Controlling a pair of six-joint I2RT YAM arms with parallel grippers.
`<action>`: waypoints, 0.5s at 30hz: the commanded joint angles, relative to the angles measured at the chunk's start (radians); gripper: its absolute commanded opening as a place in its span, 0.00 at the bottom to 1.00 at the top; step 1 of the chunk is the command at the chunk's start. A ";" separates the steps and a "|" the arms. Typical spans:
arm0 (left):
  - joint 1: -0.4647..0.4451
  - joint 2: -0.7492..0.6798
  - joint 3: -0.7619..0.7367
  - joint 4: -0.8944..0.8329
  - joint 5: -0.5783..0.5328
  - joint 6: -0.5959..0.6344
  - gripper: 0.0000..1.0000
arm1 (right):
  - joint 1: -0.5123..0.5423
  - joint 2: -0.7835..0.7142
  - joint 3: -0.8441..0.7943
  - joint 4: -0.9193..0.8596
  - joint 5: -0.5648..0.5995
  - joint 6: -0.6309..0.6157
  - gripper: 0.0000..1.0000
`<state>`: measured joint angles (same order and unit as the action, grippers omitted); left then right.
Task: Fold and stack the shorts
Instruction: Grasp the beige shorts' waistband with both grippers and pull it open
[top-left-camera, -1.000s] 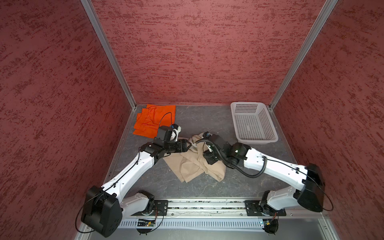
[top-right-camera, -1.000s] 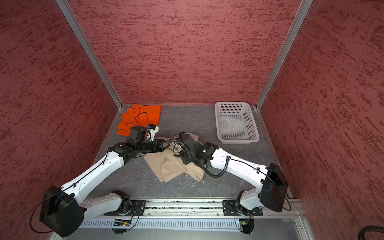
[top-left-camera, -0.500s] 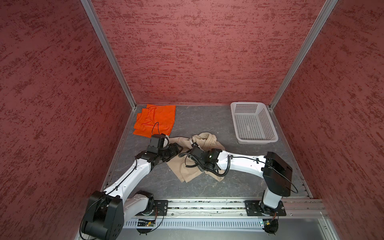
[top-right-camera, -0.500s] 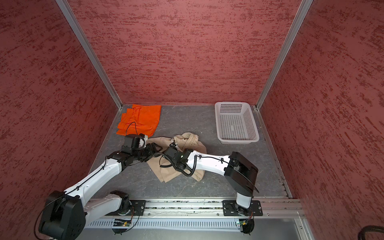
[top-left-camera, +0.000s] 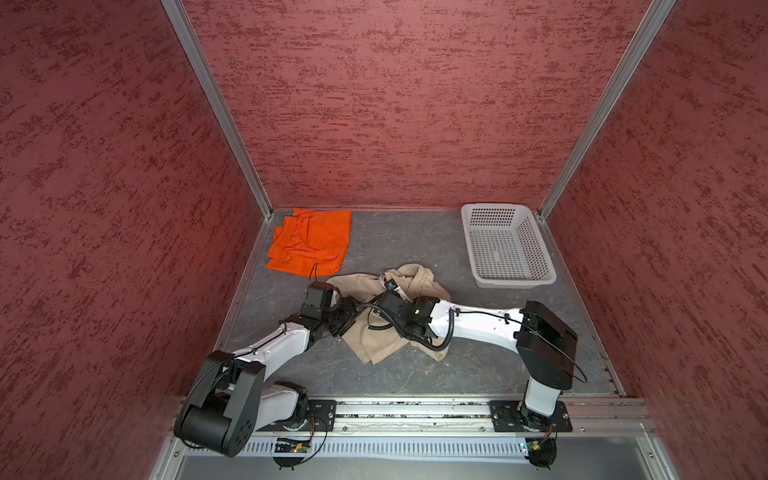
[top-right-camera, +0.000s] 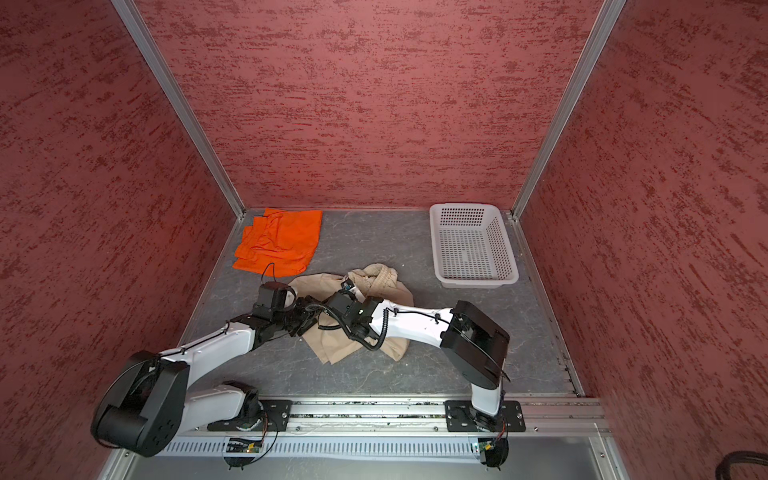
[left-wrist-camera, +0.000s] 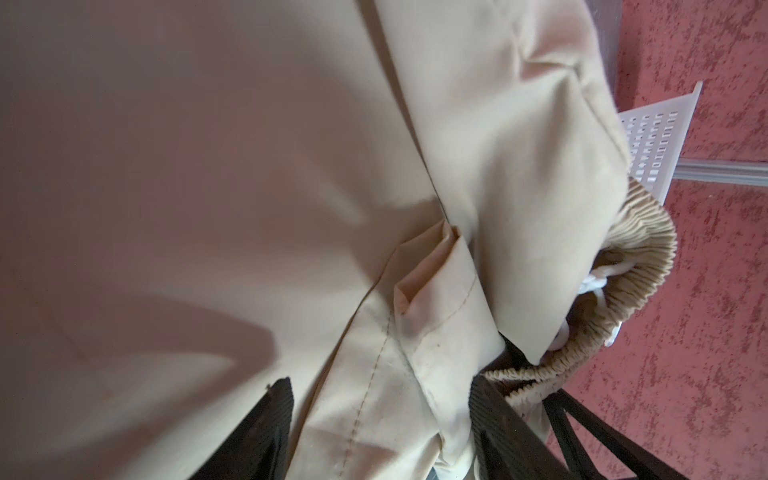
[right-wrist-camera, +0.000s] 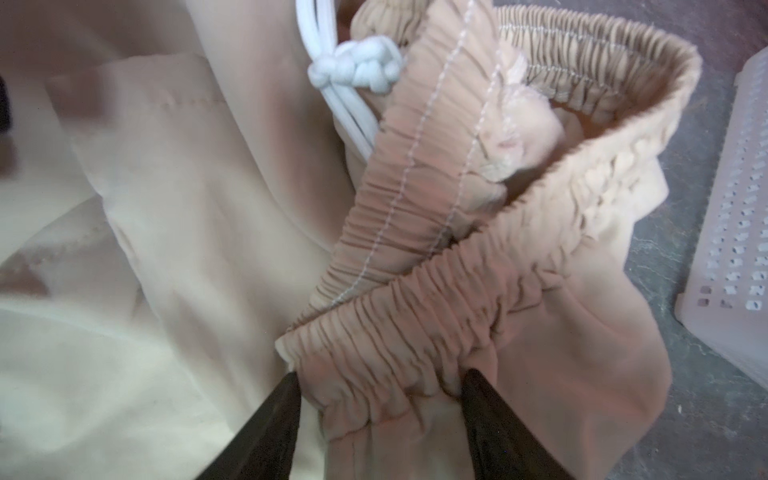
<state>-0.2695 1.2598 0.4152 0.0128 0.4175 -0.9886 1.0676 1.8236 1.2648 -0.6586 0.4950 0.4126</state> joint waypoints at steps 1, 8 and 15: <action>-0.011 0.047 0.000 0.169 -0.021 -0.038 0.65 | -0.011 -0.012 -0.007 0.036 0.024 0.025 0.63; -0.035 0.196 0.003 0.366 -0.013 -0.068 0.59 | -0.026 -0.059 -0.040 0.065 0.010 0.035 0.63; -0.075 0.316 0.007 0.603 0.008 -0.125 0.40 | -0.034 -0.115 -0.066 0.079 -0.015 0.046 0.63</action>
<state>-0.3347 1.5494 0.4160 0.4591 0.4149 -1.0763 1.0386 1.7618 1.2137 -0.6022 0.4858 0.4309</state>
